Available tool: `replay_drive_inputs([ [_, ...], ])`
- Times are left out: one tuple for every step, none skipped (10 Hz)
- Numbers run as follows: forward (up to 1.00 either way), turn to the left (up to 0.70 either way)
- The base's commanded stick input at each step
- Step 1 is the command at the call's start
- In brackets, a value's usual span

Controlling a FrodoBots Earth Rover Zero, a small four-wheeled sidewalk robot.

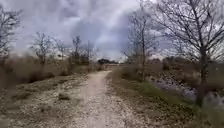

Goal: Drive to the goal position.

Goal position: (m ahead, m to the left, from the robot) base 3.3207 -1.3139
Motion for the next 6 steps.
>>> replay_drive_inputs([
  [0.70, 0.12],
  [0.70, 0.00],
  [0.70, 0.00],
  [0.70, 0.00],
  [0.70, -0.04],
  [0.70, -0.08],
])
